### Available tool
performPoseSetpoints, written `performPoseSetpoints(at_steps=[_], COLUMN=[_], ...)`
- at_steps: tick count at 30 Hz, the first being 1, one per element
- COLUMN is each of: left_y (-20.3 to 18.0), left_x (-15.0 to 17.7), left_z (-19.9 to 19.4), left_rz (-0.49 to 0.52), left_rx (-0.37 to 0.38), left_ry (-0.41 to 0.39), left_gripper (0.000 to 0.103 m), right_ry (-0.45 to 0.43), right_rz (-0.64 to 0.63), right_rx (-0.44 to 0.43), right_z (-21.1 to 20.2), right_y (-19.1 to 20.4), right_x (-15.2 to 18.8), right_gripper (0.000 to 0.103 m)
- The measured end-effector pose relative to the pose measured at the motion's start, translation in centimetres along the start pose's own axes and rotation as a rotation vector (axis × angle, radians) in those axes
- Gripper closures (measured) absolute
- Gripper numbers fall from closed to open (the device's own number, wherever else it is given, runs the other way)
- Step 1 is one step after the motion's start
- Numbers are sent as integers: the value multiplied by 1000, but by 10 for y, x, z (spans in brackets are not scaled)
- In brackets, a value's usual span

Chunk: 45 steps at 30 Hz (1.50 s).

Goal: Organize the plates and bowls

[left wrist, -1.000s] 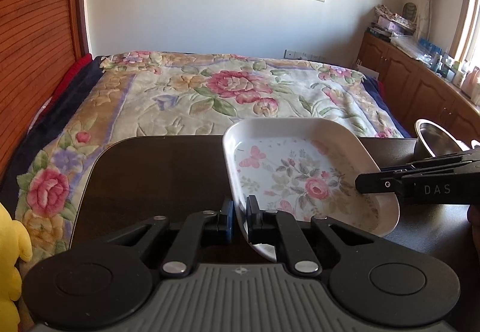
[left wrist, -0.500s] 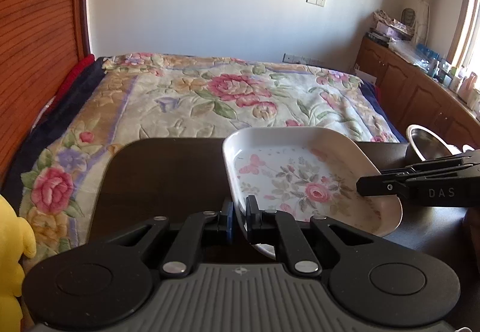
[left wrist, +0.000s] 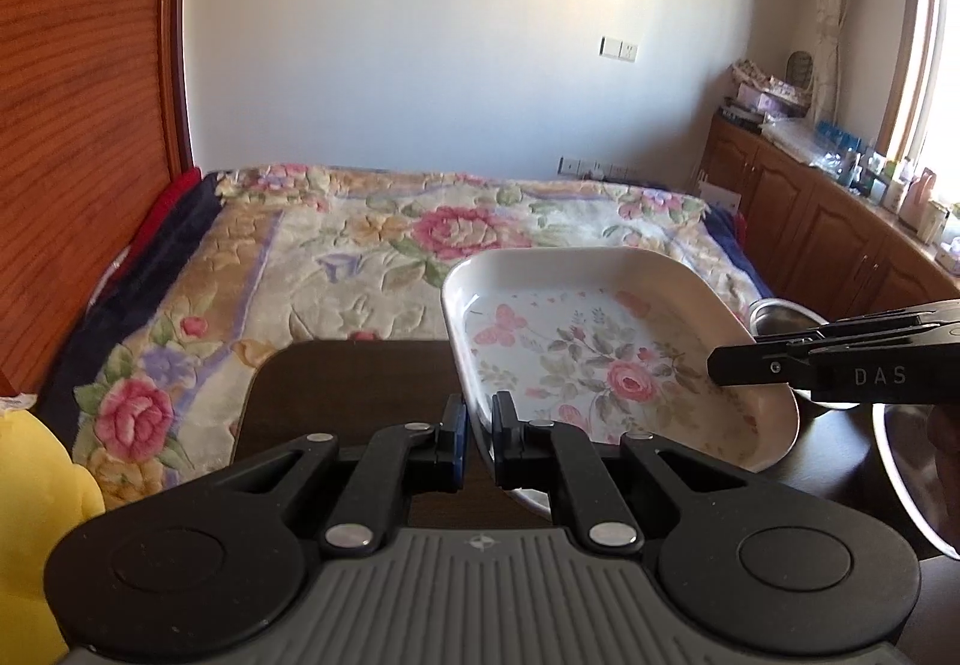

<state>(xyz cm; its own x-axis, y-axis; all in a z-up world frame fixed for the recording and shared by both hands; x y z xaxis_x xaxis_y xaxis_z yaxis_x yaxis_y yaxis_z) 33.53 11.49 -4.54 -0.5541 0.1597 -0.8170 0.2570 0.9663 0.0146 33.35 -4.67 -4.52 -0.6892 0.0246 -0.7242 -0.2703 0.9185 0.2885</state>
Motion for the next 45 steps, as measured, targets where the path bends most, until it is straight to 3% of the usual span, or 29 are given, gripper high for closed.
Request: performPoseSetpoints(at_steps=[9, 19, 45], left_y=[-17, -42, -95], left_x=[-11, -1, 92], left_z=[-53, -92, -142], left_rz=[17, 45, 62], left_rx=[-16, -19, 24], left_ry=[-74, -115, -106], left_gripper=[93, 93, 93], right_ry=[-70, -118, -157], right_rz=[-16, -4, 45], right_rx=[-25, -46, -58], right_z=[-45, -80, -131], right_y=[8, 3, -14], right_x=[-1, 19, 118], right_gripper=[86, 86, 86])
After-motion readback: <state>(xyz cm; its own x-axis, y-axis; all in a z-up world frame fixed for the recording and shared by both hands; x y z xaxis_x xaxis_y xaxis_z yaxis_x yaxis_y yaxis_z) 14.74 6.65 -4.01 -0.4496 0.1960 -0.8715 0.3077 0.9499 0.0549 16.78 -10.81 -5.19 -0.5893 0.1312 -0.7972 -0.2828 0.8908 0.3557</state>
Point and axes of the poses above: each gripper's, at about its wrist camera, not at the fingertips, and z roughly the way its jaws point, y to its left, x to its underside, the point moved 7 cm from there along z, roughly the way its jaws point, and after that the axes turned 8 degrees about z, right-handed, at the moved point
